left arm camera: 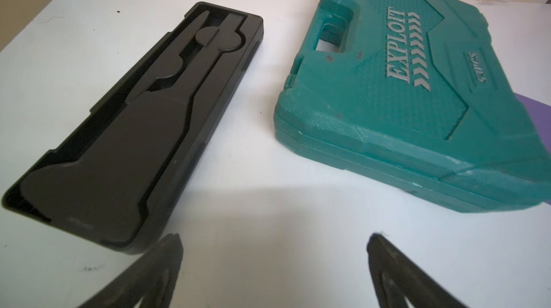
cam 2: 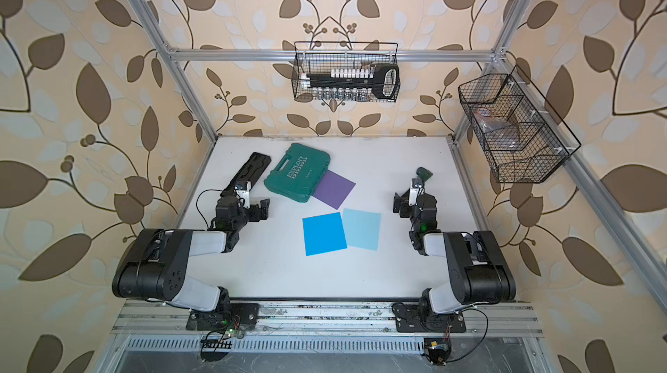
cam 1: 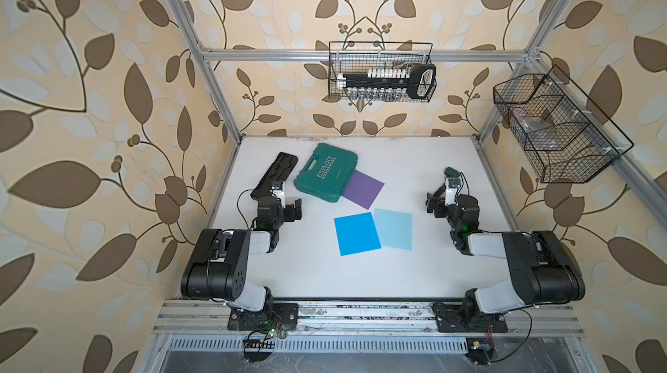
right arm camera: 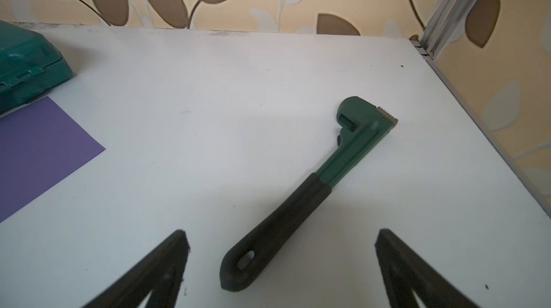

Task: Fold the square paper diagonally
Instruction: Move the paper to the center of the board.

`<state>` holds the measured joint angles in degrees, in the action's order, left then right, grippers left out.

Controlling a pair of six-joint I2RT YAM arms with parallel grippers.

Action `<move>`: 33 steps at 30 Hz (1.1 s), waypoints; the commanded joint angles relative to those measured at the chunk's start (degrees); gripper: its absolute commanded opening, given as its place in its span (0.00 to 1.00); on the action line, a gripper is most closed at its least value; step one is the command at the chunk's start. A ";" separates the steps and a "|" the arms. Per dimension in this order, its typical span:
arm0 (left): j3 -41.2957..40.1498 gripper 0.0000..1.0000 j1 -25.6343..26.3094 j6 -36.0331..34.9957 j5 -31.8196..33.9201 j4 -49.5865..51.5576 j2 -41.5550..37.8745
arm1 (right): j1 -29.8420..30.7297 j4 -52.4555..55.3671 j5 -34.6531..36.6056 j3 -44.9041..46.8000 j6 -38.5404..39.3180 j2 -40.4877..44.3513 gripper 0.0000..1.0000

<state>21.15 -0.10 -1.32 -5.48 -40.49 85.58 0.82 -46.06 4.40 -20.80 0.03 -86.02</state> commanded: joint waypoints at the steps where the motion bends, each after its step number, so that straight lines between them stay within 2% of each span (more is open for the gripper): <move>1: 1.62 0.99 -0.49 0.21 0.65 -0.38 0.03 | -0.12 -0.14 -0.80 -0.90 -0.42 -0.29 0.99; 16: 1.97 0.99 -0.65 0.56 1.07 0.15 0.11 | -0.20 0.07 -1.02 -1.02 -0.44 -0.27 0.99; 17: 1.85 0.99 -0.61 0.62 1.67 -0.11 -0.09 | -0.20 -0.24 -0.38 -0.74 -0.38 -0.10 0.97; 18: 2.74 0.99 -0.60 0.79 2.51 2.05 -1.12 | 0.09 -0.43 3.70 -0.65 -1.61 0.76 0.95; 19: 5.58 0.96 -0.50 0.86 2.42 8.43 -3.34 | 0.10 0.85 6.65 -0.86 -2.53 2.37 0.93; 20: 9.05 0.93 -0.04 0.94 4.18 16.02 -6.02 | 0.21 5.37 8.62 -1.81 -3.22 5.73 0.90; 22: 14.17 0.90 2.11 4.75 11.40 25.75 -8.64 | 0.41 22.45 10.41 -6.72 -6.71 13.98 0.81; 23: 16.33 0.85 3.21 6.89 11.87 29.75 -9.73 | 0.54 28.83 10.41 -9.24 -10.07 17.38 0.79; 24: 17.89 0.81 5.08 7.96 12.38 32.63 -10.60 | 0.73 33.03 8.74 -10.99 -12.62 19.99 0.78; 26: 20.91 0.81 9.34 10.37 15.38 38.33 -11.93 | 1.17 40.56 4.46 -14.26 -16.99 23.63 0.77; 28: 22.79 0.79 12.36 13.92 14.03 42.69 -13.16 | 1.99 48.10 -1.10 -17.96 -19.31 25.40 0.75; 30: 23.14 0.73 13.49 16.82 8.13 44.62 -14.17 | 3.38 53.89 -6.26 -21.06 -19.78 25.38 0.72; 33: 22.76 0.74 15.28 21.85 2.70 46.95 -15.35 | 5.65 61.25 -16.57 -24.77 -19.33 23.55 0.70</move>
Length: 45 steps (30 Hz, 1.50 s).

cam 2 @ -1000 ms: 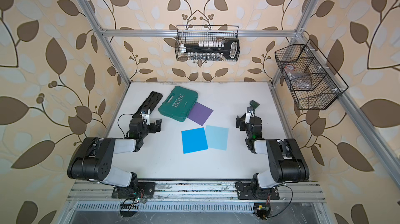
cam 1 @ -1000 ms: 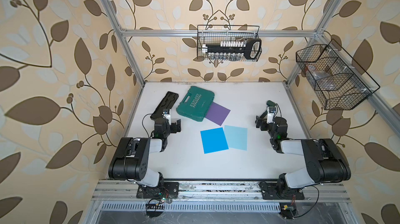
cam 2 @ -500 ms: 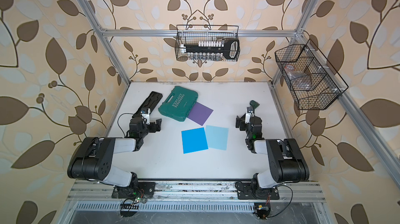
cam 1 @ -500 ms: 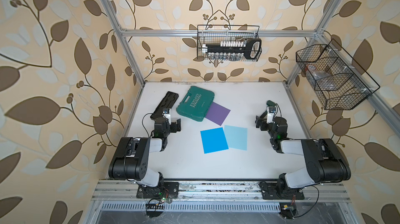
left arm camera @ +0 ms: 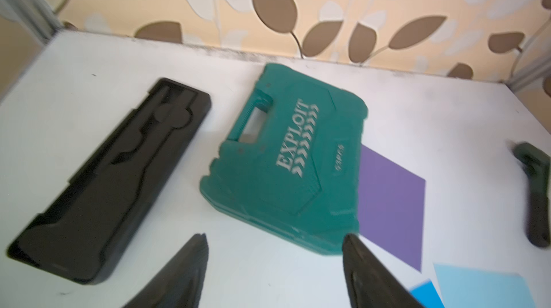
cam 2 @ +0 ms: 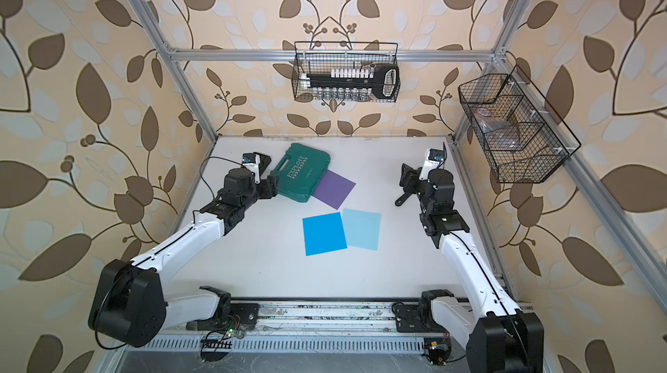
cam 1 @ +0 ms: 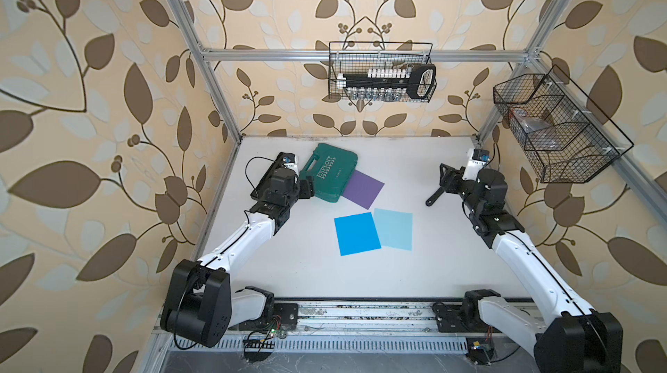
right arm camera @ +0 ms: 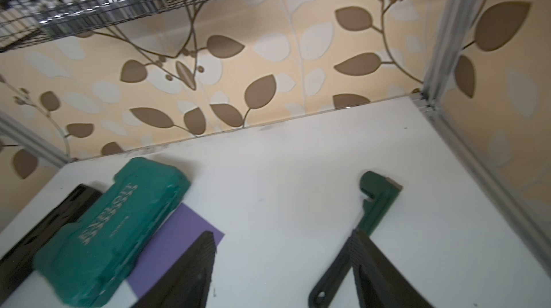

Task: Fold the square paper diagonally
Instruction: Move the paper to the center of the board.

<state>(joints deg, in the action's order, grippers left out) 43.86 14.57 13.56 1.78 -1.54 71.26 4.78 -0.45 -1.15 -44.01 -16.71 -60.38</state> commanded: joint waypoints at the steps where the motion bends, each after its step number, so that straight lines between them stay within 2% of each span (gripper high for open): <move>1: -0.44 0.78 1.41 7.87 -5.65 8.50 -1.52 | 2.72 17.87 -13.89 -2.39 -2.38 -2.81 0.68; 3: -1.45 0.80 3.19 8.32 -7.67 9.01 -2.46 | 4.92 21.70 -17.37 -3.27 -2.14 -3.84 0.68; 9: -5.86 0.67 8.68 7.58 -11.97 7.01 -4.28 | 14.39 25.91 -23.15 -1.15 -6.09 -5.35 0.61; 13: -8.14 0.68 11.12 9.09 -13.98 4.29 -4.51 | 19.47 26.78 -22.52 1.01 -11.06 -6.39 0.61; 17: -8.05 0.66 13.37 9.22 -15.94 3.91 -2.33 | 21.49 25.09 -23.77 3.51 -15.50 -7.38 0.62; 23: -5.62 0.65 16.45 7.44 -17.00 4.00 4.96 | 22.96 21.31 -24.43 6.71 -21.24 -10.18 0.62; 28: -3.16 0.63 18.38 7.47 -17.42 3.56 9.86 | 23.17 16.81 -23.46 9.38 -24.59 -13.27 0.57; 33: -0.50 0.62 20.28 7.77 -18.13 3.05 13.04 | 23.10 13.21 -23.53 10.93 -26.76 -16.36 0.56; 45: 3.36 0.62 22.09 9.02 -21.18 0.49 21.58 | 23.08 14.38 -21.99 12.33 -27.19 -17.99 0.65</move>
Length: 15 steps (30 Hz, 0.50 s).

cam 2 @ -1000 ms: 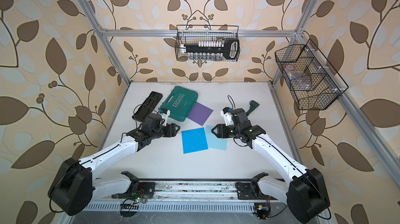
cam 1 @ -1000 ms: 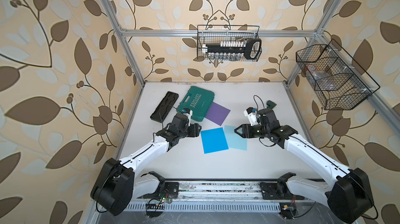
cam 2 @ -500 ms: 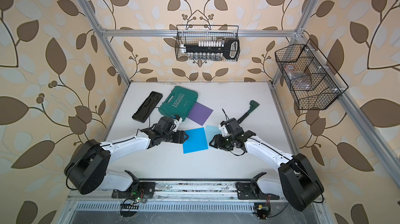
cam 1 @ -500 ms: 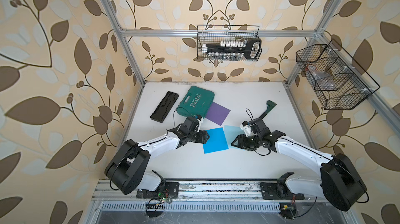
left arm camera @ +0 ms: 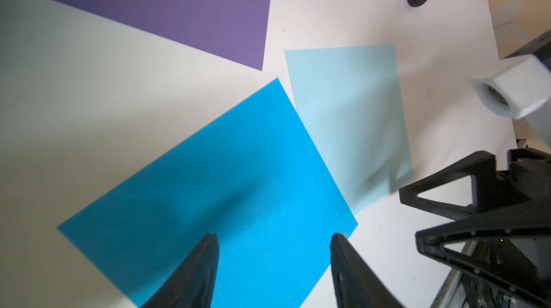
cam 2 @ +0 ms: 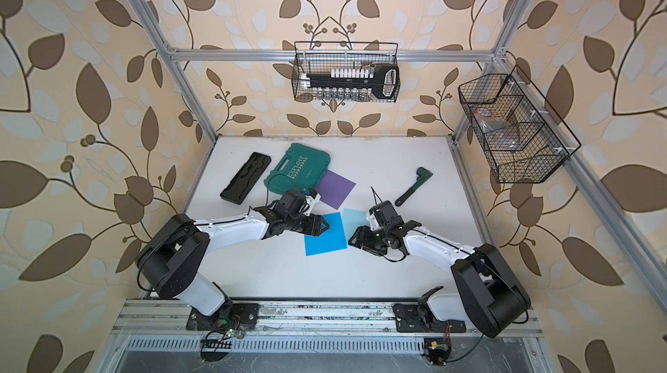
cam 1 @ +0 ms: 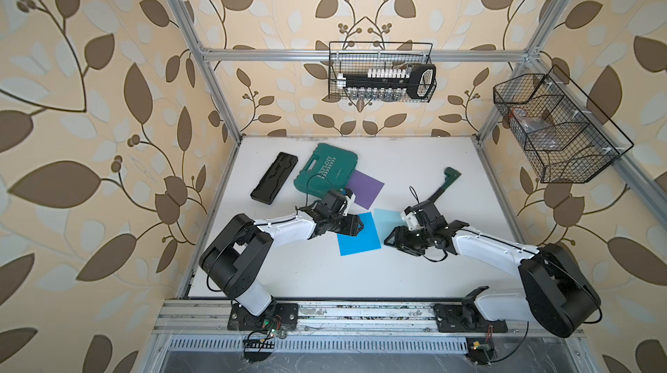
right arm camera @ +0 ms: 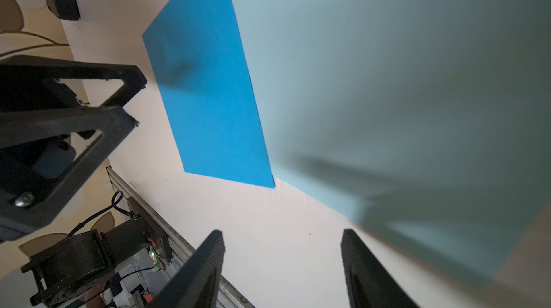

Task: Fold the square paper diagonally
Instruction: Move the paper to the center of the board.

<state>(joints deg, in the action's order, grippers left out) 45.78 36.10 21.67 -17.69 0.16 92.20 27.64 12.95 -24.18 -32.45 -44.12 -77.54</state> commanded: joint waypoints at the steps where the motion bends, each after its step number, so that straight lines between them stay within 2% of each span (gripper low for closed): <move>1: 1.34 0.62 0.64 0.81 -1.82 -1.14 0.94 | 0.04 1.37 0.93 0.84 0.62 -0.95 0.65; 8: -0.45 0.62 0.81 1.73 -2.04 -1.22 2.13 | -5.95 1.93 -1.25 0.42 4.82 -3.29 0.66; 15: -0.96 0.62 1.05 1.69 -1.73 -0.17 3.26 | -11.28 1.77 -2.63 -4.32 9.13 -10.78 0.66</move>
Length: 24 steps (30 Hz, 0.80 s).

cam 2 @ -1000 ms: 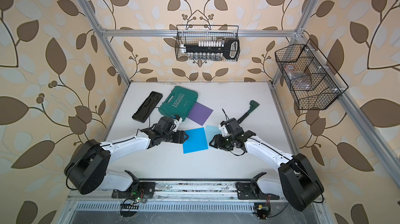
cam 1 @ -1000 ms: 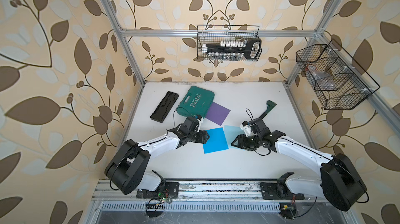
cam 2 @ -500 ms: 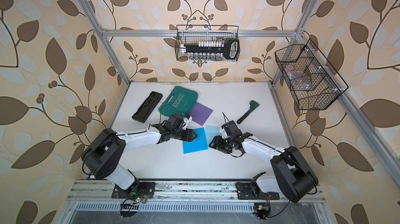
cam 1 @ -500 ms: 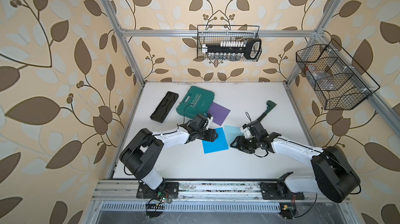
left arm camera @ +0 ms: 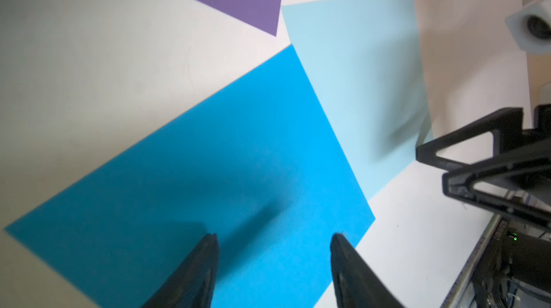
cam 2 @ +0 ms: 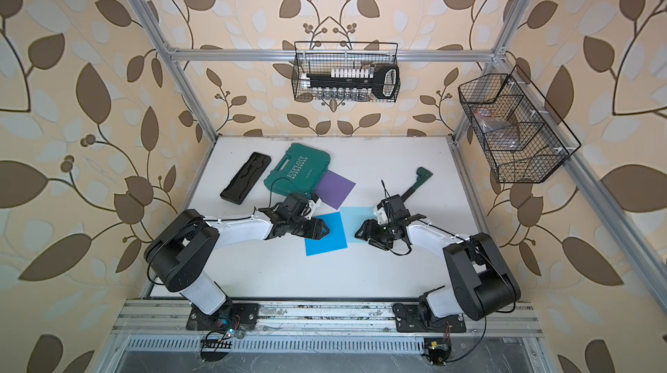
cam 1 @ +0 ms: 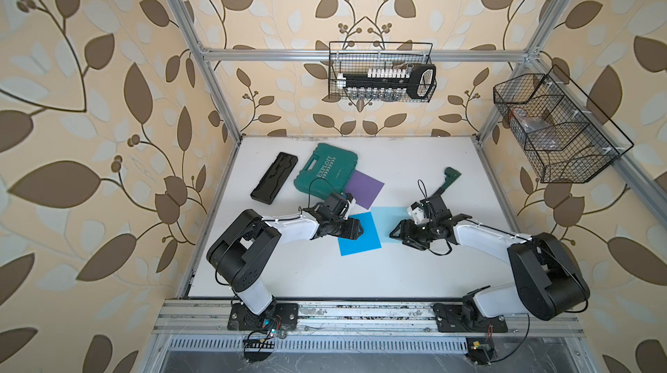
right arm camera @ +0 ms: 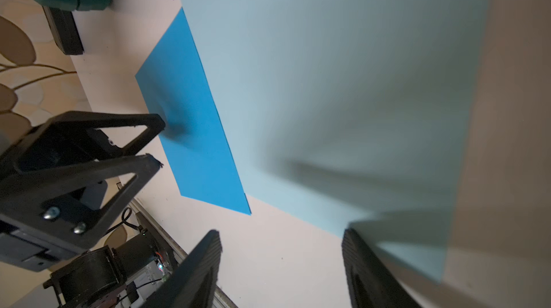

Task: Fold the square paper diagonally
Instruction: Move the paper to the center of the board.

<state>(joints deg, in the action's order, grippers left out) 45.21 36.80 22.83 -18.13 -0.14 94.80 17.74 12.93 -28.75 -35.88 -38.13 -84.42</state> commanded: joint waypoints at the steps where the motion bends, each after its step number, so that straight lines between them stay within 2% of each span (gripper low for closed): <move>1: -0.39 0.62 0.34 0.48 -1.34 0.33 0.67 | -1.97 1.51 1.42 -1.73 3.50 -5.26 0.66; 7: -0.65 0.62 0.40 0.22 -0.85 0.80 0.63 | -4.88 -0.08 0.79 -6.62 4.23 -11.29 0.66; 15: -1.33 0.62 0.65 0.62 -0.75 0.93 0.60 | -6.59 0.62 2.12 -14.25 5.98 -14.69 0.66; 18: -1.95 0.62 1.12 0.89 -0.99 0.78 0.32 | -6.49 2.71 1.68 -15.23 7.31 -12.00 0.66; 24: -2.85 0.62 3.03 2.00 -0.81 -0.44 1.83 | -3.84 6.16 -0.20 -9.33 7.11 -1.51 0.66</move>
<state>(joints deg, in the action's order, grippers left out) 44.05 38.52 23.29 -18.17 -3.07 94.91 12.23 15.49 -28.51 -47.42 -32.01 -89.82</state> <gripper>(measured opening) 0.618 0.658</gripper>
